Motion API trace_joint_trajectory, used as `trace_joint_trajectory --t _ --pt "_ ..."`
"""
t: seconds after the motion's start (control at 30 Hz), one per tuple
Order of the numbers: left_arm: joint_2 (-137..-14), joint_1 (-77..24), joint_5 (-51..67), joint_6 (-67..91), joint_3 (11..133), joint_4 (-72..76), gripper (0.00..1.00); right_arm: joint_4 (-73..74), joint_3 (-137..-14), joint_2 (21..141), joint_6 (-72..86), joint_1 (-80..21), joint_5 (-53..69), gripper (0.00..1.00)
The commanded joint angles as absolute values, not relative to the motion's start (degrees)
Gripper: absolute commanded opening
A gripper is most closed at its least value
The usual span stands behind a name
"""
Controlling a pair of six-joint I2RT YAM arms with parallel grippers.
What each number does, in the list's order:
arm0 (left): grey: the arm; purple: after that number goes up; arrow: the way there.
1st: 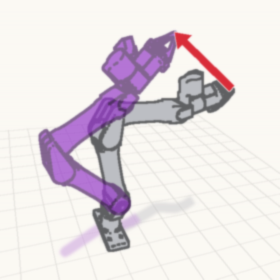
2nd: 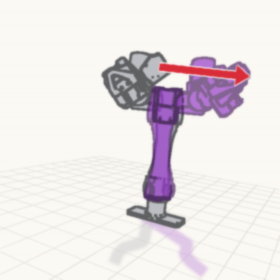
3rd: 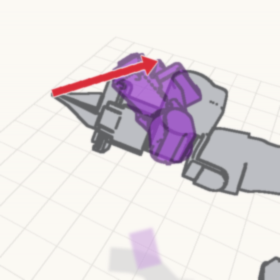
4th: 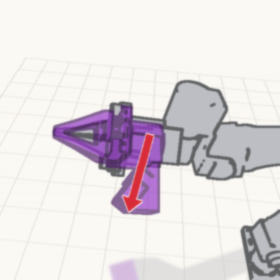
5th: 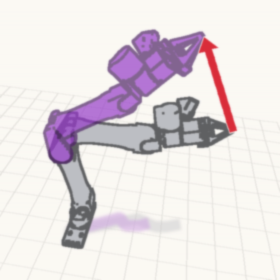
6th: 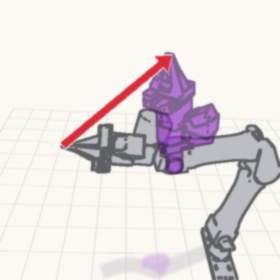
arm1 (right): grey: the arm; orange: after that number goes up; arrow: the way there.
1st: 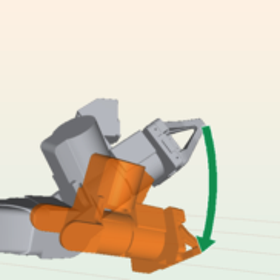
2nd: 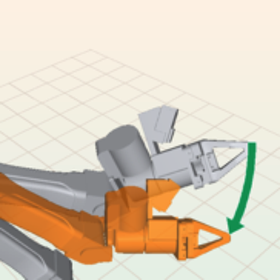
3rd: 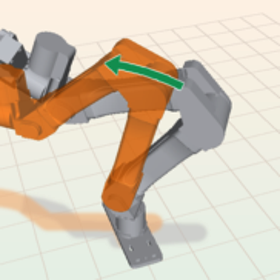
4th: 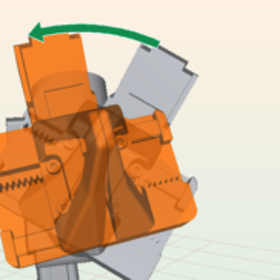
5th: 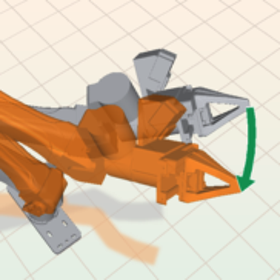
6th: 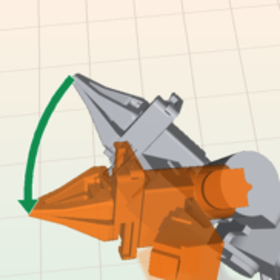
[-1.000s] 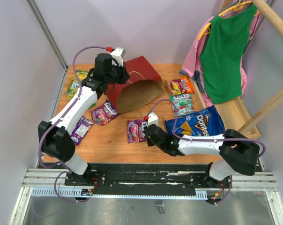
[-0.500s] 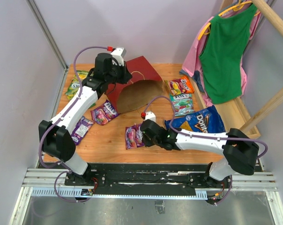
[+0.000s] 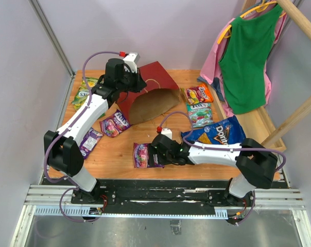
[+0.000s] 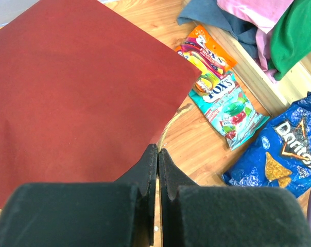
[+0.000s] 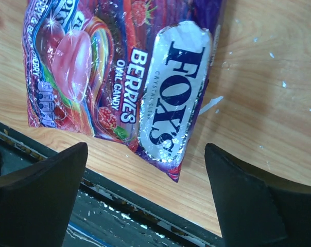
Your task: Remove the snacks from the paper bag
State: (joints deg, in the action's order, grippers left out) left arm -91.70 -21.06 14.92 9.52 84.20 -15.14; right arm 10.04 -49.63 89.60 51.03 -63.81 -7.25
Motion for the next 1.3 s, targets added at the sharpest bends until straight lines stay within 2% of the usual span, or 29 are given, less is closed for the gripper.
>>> trace_joint_trajectory --t 0.0,0.1,0.2,0.23,0.3,0.43,0.53,0.6,0.73,0.8,1.0,1.27 --pt "-91.95 -20.8 15.99 9.93 86.01 -14.1 0.02 11.95 -49.56 87.32 50.55 -63.61 -9.92 0.99" --pt "-91.9 -20.79 16.06 9.93 86.21 -14.39 0.02 12.34 -49.45 82.95 47.25 -61.34 -14.87 0.98" --pt "-91.7 -20.8 16.21 9.98 86.22 -14.58 0.02 9.65 -47.73 77.93 44.24 -53.7 -15.7 1.0" --pt "-91.56 -20.87 16.34 9.99 86.22 -14.59 0.02 7.93 -46.78 76.89 43.45 -50.58 -14.41 0.98" --pt "-91.36 -20.88 16.39 10.02 86.15 -14.59 0.02 2.59 -45.1 76.38 41.7 -45.73 -10.64 0.89" --pt "-91.3 -20.89 16.91 9.94 86.3 -14.91 0.02 0.27 -48.46 82.78 35.42 -42.58 -8.75 0.83" --pt "-91.18 -20.87 16.88 9.91 86.07 -14.99 0.02 0.12 -53.07 89.98 32.13 -41.14 -6.85 0.74" --pt "-91.01 -20.96 17.14 9.8 85.88 -15.07 0.01 -2.0 -55.23 94.5 31.07 -39.58 -4.45 0.68" --pt "-90.36 -20.92 17.08 9.28 85.49 -15.81 0.01 -10.17 -56.14 101.39 31.75 -35.64 2.33 0.48" --pt "-90.18 -20.96 17.52 9.09 85.27 -15.89 0.01 -14.33 -55.49 103.63 33.28 -34.85 3.39 0.44" --pt "-90.17 -20.94 17.74 8.55 85.23 -16.19 0.01 -19.76 -56.36 109.58 35.84 -34.85 2.87 0.38" --pt "-90.3 -20.97 18.09 8.09 85.47 -16.62 0.01 -22.11 -57.26 112.87 34.99 -34.83 -1.48 0.37"
